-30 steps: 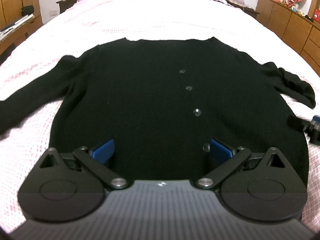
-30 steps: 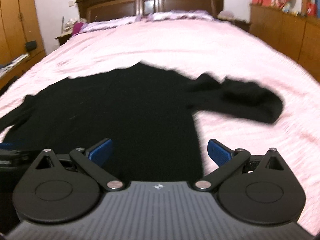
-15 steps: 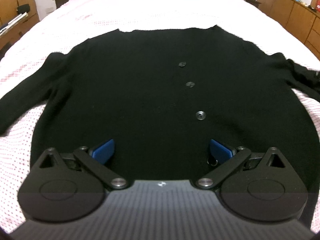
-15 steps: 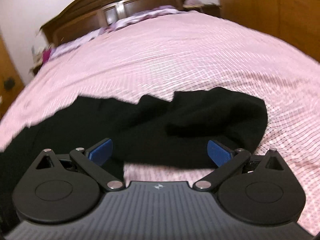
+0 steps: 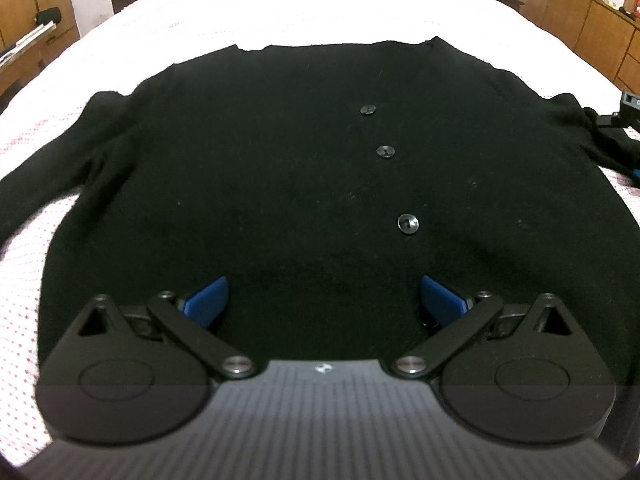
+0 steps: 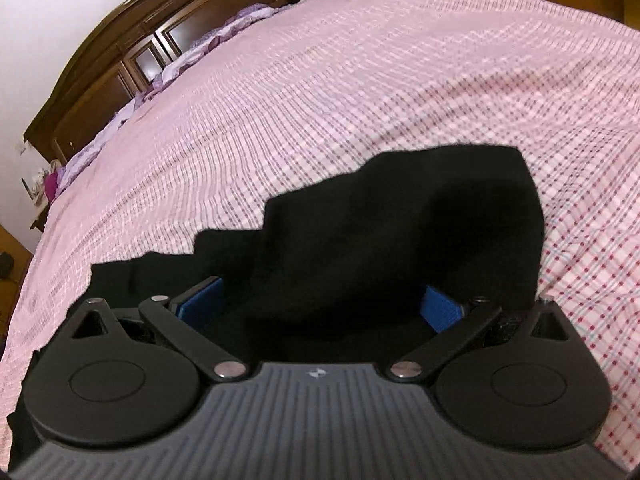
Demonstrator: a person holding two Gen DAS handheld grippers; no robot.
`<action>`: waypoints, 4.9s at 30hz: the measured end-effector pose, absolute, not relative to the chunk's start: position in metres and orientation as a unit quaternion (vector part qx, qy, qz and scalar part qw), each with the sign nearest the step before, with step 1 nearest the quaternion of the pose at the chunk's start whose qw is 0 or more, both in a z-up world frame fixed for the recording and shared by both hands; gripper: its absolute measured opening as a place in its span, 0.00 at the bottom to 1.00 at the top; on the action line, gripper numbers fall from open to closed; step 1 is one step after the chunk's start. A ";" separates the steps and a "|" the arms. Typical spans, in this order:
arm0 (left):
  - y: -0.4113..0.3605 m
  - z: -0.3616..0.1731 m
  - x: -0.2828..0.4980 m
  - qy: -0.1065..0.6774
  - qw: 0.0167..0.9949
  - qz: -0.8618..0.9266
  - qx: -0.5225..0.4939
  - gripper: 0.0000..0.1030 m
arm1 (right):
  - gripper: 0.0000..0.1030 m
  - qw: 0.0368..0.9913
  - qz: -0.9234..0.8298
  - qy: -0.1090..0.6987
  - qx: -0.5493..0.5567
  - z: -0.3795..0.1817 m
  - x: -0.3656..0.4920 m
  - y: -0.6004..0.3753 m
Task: Fold small clothes
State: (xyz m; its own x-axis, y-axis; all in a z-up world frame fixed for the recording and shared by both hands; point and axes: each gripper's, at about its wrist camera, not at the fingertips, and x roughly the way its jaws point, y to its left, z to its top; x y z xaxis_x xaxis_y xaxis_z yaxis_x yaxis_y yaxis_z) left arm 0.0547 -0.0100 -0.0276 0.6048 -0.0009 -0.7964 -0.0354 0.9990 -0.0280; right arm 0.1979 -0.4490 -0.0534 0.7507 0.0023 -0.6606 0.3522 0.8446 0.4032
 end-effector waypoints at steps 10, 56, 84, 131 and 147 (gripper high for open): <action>-0.011 -0.030 0.054 0.439 0.898 0.002 -0.011 1.00 | 0.95 0.872 -0.098 0.300 0.374 -0.040 0.189 -0.462; 0.073 0.027 0.030 0.378 0.924 0.062 -0.018 1.00 | 0.10 0.869 0.178 0.294 0.356 0.090 0.167 -0.211; 0.118 0.021 0.033 0.374 0.922 0.085 -0.050 1.00 | 0.58 0.806 0.219 0.467 0.290 -0.041 0.177 -0.075; 0.087 0.004 0.137 0.261 0.954 0.080 -0.123 0.12 | 0.71 0.935 0.058 0.295 0.188 -0.047 0.195 -0.309; 0.109 -0.015 0.159 0.292 0.946 0.103 -0.096 0.12 | 0.06 0.957 0.045 0.250 0.140 -0.033 0.189 -0.291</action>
